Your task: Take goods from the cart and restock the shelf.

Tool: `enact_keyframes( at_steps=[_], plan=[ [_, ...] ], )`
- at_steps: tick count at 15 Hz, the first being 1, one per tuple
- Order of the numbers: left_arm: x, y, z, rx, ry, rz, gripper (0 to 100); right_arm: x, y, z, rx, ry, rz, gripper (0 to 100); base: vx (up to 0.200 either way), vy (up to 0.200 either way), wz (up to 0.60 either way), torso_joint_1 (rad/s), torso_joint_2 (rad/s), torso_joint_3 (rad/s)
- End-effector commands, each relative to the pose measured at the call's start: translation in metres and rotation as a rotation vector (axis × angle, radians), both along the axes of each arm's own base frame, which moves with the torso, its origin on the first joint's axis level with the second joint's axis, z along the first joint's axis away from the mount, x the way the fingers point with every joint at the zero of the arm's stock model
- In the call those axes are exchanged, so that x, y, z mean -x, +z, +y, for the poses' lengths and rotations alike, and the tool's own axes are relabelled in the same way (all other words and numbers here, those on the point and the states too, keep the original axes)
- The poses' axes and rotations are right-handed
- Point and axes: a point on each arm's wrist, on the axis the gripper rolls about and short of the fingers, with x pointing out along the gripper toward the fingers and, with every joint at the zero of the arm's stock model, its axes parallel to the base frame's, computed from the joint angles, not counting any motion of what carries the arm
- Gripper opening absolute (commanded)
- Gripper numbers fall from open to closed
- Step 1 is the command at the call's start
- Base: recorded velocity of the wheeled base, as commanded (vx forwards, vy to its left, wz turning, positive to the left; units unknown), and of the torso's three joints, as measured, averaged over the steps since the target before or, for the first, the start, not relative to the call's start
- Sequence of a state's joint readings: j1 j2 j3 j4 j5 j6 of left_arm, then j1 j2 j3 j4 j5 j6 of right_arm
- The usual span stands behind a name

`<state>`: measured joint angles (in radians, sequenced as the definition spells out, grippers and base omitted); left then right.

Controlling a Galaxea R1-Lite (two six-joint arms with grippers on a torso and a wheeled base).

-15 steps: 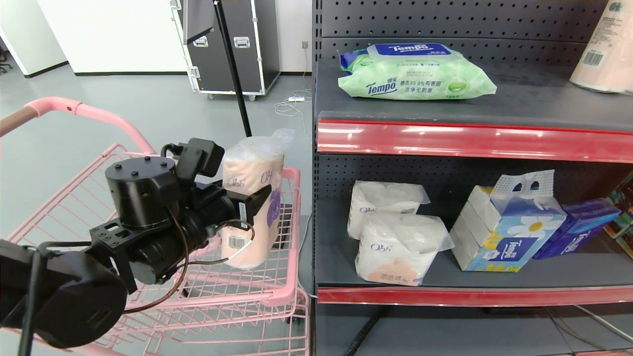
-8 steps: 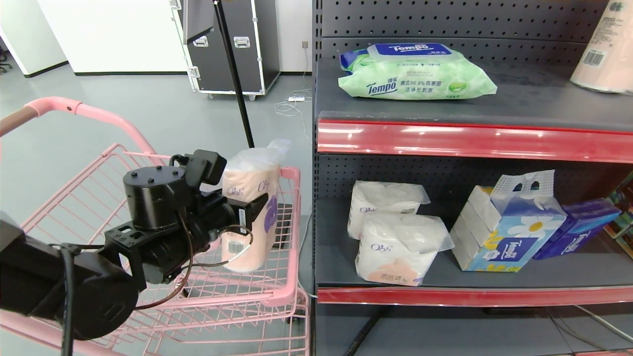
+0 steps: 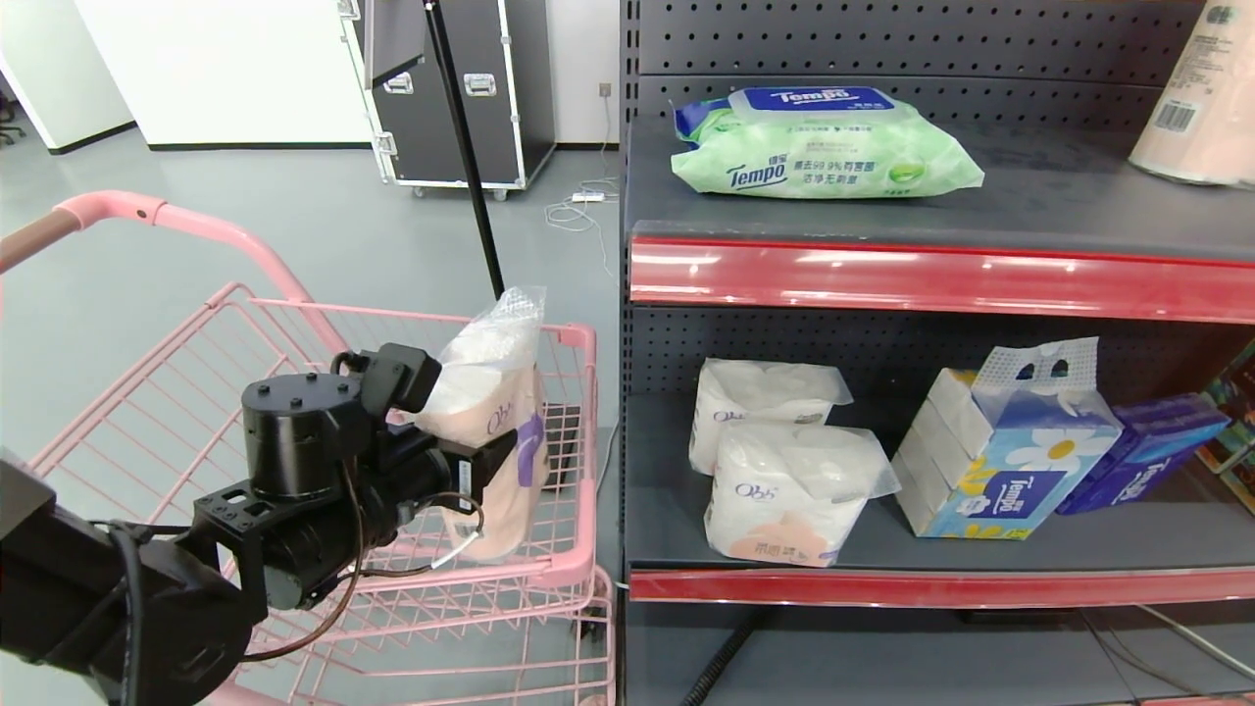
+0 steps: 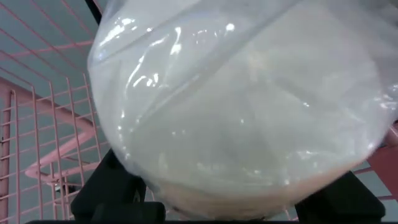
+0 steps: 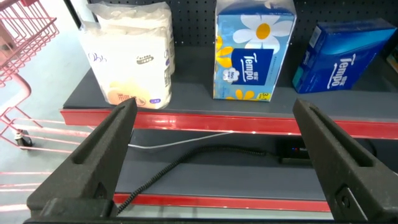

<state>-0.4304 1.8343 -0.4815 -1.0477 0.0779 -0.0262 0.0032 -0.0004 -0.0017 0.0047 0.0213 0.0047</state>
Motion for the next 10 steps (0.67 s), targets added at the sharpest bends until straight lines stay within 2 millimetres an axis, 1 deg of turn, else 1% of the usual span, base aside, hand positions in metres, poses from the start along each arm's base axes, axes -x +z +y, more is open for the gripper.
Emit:
enact_keyframes(
  at_steps=[1,5,7,9,10],
  plan=[
    [-0.002,-0.006,-0.001,-0.007,0.013,0.004,0,0.0,0.0,0.0,0.0,0.0,0.001,100,0.0,0.0,0.0,0.0,0.0,0.0],
    [-0.01,-0.021,-0.004,-0.009,0.076,-0.055,0,0.0,0.0,0.0,0.0,0.0,0.001,100,0.0,0.0,0.0,0.0,0.0,0.0],
    [0.001,-0.03,-0.001,-0.047,0.089,-0.049,0,0.0,0.0,0.0,0.0,0.0,0.001,100,0.0,0.0,0.0,0.0,0.0,0.0],
    [0.002,-0.032,0.001,-0.061,0.082,-0.048,0,0.0,0.0,0.0,0.002,0.0,0.0,100,0.0,0.0,0.0,0.0,0.0,0.0],
    [-0.007,-0.026,-0.001,-0.036,0.088,-0.085,0,0.0,0.0,0.0,0.002,0.0,0.0,100,0.0,0.0,0.0,0.0,0.0,0.0]
  ],
)
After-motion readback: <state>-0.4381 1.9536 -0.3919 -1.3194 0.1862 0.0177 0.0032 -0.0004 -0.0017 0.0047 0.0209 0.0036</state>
